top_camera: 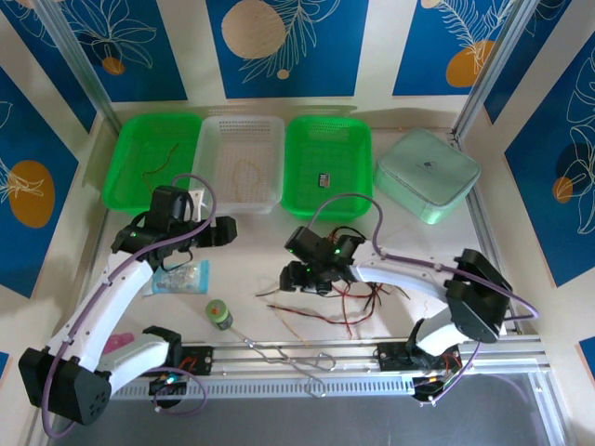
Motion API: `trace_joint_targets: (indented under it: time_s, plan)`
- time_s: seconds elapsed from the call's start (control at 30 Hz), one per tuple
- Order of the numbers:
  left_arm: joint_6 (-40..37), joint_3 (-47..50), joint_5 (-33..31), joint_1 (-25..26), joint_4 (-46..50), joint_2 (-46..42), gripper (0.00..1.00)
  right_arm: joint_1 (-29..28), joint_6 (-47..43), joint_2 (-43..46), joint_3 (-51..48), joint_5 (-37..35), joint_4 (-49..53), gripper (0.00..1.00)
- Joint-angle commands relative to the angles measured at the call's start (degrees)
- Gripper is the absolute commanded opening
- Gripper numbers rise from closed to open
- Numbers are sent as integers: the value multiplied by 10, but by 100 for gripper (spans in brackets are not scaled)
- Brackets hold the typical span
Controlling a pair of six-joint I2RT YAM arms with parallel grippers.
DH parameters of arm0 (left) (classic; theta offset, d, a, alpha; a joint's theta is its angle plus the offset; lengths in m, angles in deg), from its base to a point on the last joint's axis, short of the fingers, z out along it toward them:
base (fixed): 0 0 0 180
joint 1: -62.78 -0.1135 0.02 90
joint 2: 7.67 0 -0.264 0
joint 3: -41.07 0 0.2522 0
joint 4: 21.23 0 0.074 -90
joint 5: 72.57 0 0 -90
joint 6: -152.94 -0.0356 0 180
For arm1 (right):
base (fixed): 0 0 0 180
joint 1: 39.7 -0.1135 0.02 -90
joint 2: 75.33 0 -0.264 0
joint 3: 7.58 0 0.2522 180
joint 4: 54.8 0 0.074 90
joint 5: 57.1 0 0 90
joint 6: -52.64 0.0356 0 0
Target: Untangle the cables
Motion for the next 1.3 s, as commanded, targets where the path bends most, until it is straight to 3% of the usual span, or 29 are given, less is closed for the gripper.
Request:
trace_joint_targets:
  time_s: [0.0, 0.33, 0.57, 0.7, 0.83, 1.1, 1.27]
  plan:
    - [1, 1, -16, 6, 3, -12, 91, -3, 47, -47, 10, 58, -86, 59]
    - [-1, 6, -16, 8, 12, -21, 90, 9, 64, -139, 31, 125, -137, 42]
    - [-1, -11, -28, 7, 33, -26, 90, 20, 73, -169, 27, 160, -175, 36]
    - [-1, -24, -28, 8, 42, -32, 90, 25, 74, -167, 21, 165, -185, 16]
    - [-4, -39, -26, 8, 56, -36, 90, 26, 60, -133, 22, 152, -172, 0]
    - [5, -88, 10, 10, 49, -54, 88, 59, 8, -16, 38, 115, -107, 0]
    - [22, -119, 80, 12, 36, -33, 87, 95, -38, 56, 57, 123, -79, 0]
